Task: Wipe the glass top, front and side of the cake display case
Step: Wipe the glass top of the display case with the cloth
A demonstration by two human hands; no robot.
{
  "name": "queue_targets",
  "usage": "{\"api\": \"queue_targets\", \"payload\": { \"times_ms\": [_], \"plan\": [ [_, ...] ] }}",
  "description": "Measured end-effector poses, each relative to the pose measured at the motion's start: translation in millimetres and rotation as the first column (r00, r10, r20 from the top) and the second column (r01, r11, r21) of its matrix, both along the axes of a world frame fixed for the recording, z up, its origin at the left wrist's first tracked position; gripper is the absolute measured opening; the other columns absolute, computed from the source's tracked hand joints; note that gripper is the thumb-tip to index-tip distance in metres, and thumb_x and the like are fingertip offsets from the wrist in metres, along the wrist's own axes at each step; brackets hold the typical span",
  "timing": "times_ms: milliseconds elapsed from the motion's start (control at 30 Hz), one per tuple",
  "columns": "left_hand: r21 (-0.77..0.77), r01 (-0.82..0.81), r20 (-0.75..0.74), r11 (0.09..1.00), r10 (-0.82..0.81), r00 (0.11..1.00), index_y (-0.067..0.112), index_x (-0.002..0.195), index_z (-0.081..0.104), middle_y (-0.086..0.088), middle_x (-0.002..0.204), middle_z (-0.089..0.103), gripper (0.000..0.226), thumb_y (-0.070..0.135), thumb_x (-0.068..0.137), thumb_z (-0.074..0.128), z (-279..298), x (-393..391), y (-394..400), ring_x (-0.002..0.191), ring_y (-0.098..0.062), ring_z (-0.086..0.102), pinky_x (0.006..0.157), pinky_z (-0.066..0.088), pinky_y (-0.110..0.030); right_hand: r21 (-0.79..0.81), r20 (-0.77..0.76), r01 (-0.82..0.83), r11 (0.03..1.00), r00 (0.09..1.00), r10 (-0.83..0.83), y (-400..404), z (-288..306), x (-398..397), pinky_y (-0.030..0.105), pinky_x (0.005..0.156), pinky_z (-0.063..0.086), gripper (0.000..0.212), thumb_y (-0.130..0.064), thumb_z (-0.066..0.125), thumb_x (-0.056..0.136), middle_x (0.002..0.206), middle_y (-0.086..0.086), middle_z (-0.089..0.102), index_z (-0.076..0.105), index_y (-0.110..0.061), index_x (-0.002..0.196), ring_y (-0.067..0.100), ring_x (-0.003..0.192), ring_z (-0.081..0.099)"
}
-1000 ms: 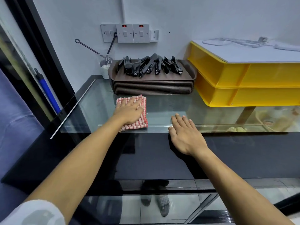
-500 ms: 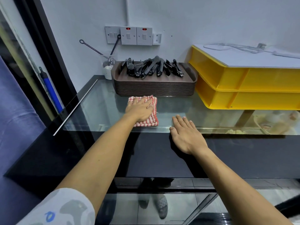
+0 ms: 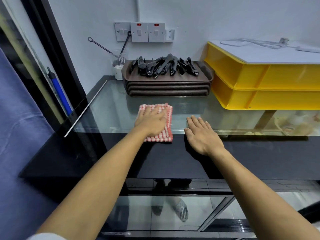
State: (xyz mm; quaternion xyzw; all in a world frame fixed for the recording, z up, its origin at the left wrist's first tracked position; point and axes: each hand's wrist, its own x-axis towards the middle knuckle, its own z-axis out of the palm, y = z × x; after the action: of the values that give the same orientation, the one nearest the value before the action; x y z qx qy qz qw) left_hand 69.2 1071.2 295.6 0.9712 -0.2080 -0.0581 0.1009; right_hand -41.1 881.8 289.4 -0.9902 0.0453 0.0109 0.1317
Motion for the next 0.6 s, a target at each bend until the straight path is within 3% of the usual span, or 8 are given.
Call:
{"api": "queue_targets", "payload": {
  "times_ms": [233, 433, 600],
  "plan": [
    [0.037, 0.132, 0.006, 0.991, -0.132, 0.991, 0.051, 0.159, -0.013, 0.017, 0.165, -0.025, 0.053, 0.056, 0.109, 0.003, -5.9, -108.7, 51.0, 0.153, -0.016, -0.028, 0.128, -0.015, -0.044, -0.017, 0.009, 0.002, 1.000, 1.000, -0.002, 0.1, -2.4, -1.0, 0.036, 0.128, -0.004, 0.061, -0.040, 0.017, 0.112, 0.174, 0.002, -0.002, 0.007, -0.016, 0.167, 0.019, 0.161, -0.005],
    [0.049, -0.172, -0.007, 0.984, 0.173, 0.985, 0.044, 0.164, -0.006, 0.003, 0.173, -0.014, 0.056, 0.052, 0.110, 0.007, 0.7, -34.9, 96.8, 0.160, -0.030, -0.014, 0.129, -0.009, -0.051, -0.027, 0.018, 0.020, 0.999, 1.000, -0.020, 3.8, -1.8, -1.3, 0.037, 0.129, -0.003, 0.061, -0.039, 0.016, 0.111, 0.174, 0.003, 0.000, 0.008, -0.015, 0.167, 0.021, 0.161, -0.003],
    [0.022, -0.050, 0.009, 0.998, 0.050, 0.999, 0.045, 0.163, -0.006, 0.003, 0.173, -0.013, 0.056, 0.054, 0.110, 0.006, 1.7, -50.0, 36.7, 0.160, -0.031, -0.015, 0.129, -0.011, -0.051, -0.022, 0.012, 0.016, 1.000, 1.000, -0.016, 2.7, -1.9, -1.9, 0.037, 0.129, -0.003, 0.061, -0.039, 0.016, 0.111, 0.174, 0.002, -0.001, 0.007, -0.016, 0.167, 0.020, 0.161, -0.003]
  ]
}}
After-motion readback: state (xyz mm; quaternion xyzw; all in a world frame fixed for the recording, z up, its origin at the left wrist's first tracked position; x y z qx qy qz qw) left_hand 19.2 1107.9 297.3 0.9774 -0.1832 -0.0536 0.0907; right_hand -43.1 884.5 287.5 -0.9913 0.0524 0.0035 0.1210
